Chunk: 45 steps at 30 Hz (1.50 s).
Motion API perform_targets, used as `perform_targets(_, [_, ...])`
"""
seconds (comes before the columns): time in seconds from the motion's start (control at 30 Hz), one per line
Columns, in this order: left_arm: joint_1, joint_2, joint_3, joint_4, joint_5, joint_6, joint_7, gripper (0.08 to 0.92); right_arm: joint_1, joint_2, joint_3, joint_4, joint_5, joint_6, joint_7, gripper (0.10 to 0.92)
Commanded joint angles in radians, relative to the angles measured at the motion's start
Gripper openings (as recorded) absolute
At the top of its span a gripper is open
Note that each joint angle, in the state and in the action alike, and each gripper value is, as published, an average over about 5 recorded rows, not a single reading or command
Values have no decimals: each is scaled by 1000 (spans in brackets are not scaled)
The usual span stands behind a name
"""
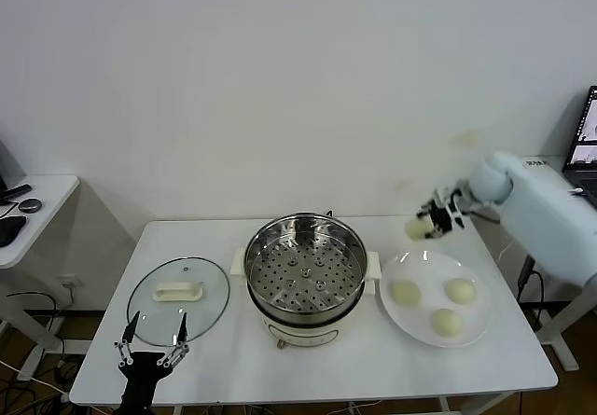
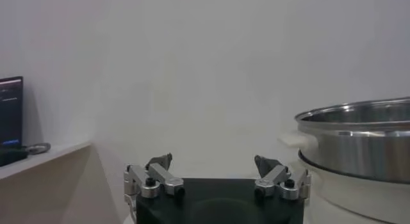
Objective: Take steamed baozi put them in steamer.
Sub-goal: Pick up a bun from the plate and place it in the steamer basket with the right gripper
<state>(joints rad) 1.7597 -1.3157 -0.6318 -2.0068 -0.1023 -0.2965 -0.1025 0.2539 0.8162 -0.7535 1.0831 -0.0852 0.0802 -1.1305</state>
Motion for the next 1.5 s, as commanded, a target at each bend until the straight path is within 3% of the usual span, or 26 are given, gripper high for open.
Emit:
perform_targets(0.03, [0, 7, -4, -1, -16, -1, 0, 823, 345, 81, -295, 109, 247, 114, -20, 526])
perform_targets(0.27, [-7, 11, -27, 2, -33, -3, 2, 823, 308, 280, -377, 120, 180, 281, -2, 534])
perform_targets(0.57, [-6, 10, -70, -8, -43, -2, -1, 823, 182, 504, -400, -65, -73, 520, 32, 534])
perform_targets(1.07, [-3, -6, -79, 4, -42, -8, -3, 823, 75, 558, -316, -226, -392, 717, 95, 552])
perform_targets(1.23, [-1, -9, -78, 5, -41, -11, -5, 823, 66, 569, -296, -248, -418, 743, 110, 560])
perform_targets(1.33, [1, -9, -79, 6, -41, -13, -6, 823, 62, 576, -285, -252, -424, 746, 115, 596])
perform_targets(1.5, [1, -13, -81, 5, -41, -15, -12, 823, 71, 572, -289, -238, -370, 744, 125, 737])
